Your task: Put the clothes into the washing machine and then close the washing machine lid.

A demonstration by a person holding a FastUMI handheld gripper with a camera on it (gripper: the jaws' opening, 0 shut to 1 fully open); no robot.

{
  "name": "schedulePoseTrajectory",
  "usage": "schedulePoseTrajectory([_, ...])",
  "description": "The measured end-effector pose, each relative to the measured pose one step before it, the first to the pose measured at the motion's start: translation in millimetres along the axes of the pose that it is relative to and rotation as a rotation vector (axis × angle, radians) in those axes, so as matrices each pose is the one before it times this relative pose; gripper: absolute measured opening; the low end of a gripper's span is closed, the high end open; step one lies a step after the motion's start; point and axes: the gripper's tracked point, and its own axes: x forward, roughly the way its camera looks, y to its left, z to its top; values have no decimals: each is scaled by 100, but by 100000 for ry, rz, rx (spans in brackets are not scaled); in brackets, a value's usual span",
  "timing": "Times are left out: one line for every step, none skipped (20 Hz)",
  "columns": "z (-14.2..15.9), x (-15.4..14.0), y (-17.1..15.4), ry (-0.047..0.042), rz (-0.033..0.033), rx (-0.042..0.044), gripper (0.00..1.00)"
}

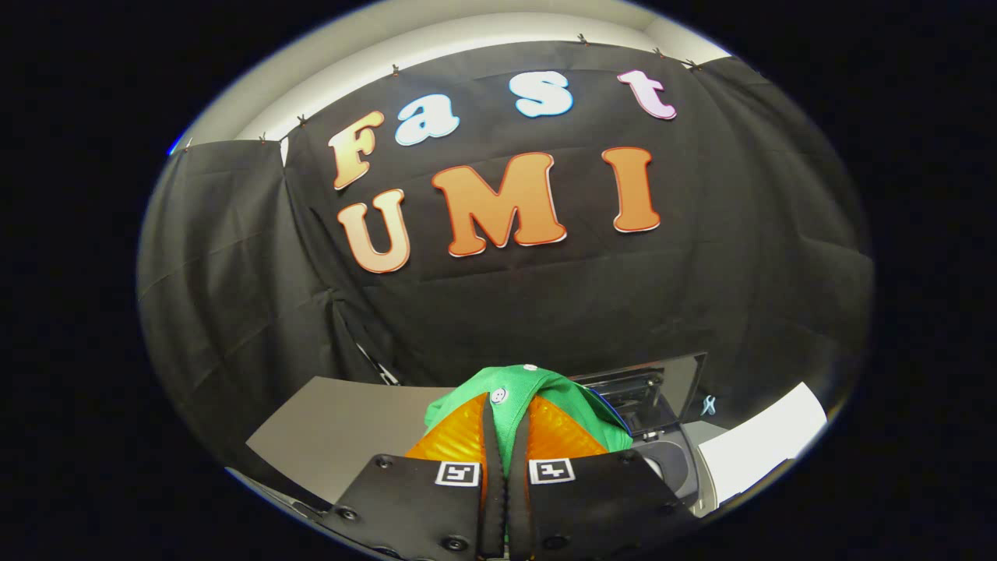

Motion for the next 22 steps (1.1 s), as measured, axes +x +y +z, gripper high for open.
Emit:
schedulePoseTrajectory([-101, 22, -904, 245, -1494, 224, 10])
schedulePoseTrajectory([-265, 108, -913, 505, -1233, 157, 10])
schedulePoseTrajectory([-465, 234, -890, 683, -1235, -60, 10])
schedulePoseTrajectory([-539, 305, -637, 700, -1017, -194, 10])
schedulePoseTrajectory([-464, 388, -663, 880, -989, -304, 10])
schedulePoseTrajectory([-647, 326, -693, 1312, -901, -248, 10])
schedulePoseTrajectory([-877, 332, -449, 1986, -412, -2, 10])
schedulePoseTrajectory([-939, 350, -305, 2149, -185, 178, 10])
schedulePoseTrajectory([-781, 546, -294, 1888, -207, 136, 10])
schedulePoseTrajectory([-815, 505, -286, 1655, -259, 72, 10])
schedulePoseTrajectory([-690, 557, -280, 1585, -353, -181, 10])
schedulePoseTrajectory([-795, 510, -293, 1557, -368, -340, 10])
schedulePoseTrajectory([-831, 722, -296, 1787, -312, -119, 10])
schedulePoseTrajectory([-948, 652, -71, 1996, -44, 104, 10])
schedulePoseTrajectory([-902, 601, -301, 2238, 100, 28, 10])
schedulePoseTrajectory([-1039, 640, -114, 2328, -153, -215, 10])
schedulePoseTrajectory([-1073, 719, -319, 2265, -343, -271, 10])
schedulePoseTrajectory([-946, 738, -343, 1970, -401, -383, 10])
schedulePoseTrajectory([-819, 787, -242, 1762, -319, -276, 10])
schedulePoseTrajectory([-678, 621, -242, 1421, -465, -383, 10])
schedulePoseTrajectory([-732, 843, -159, 1908, -288, -235, 10])
schedulePoseTrajectory([-896, 777, -169, 1993, -122, -305, 10])
